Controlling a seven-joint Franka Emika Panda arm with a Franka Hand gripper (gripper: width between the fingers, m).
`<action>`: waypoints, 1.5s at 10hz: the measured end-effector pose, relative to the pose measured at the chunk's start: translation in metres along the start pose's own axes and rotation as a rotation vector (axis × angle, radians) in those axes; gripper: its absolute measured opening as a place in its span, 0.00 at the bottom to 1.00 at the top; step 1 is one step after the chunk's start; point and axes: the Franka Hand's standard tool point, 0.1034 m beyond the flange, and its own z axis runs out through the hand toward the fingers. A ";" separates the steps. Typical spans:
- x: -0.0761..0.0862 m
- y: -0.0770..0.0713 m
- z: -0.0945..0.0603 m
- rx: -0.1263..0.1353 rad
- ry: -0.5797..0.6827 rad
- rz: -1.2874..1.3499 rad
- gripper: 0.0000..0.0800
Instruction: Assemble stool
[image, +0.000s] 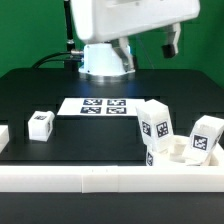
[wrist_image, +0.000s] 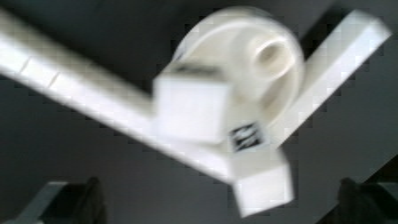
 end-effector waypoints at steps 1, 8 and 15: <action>0.003 -0.006 -0.002 0.023 -0.066 -0.011 0.81; 0.013 0.006 0.005 0.022 -0.011 -0.082 0.81; 0.026 0.003 0.031 0.019 0.069 0.034 0.81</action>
Offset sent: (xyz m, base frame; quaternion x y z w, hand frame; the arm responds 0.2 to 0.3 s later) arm 0.0427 -0.0150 -0.0006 0.0017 0.0663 -0.1467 0.9870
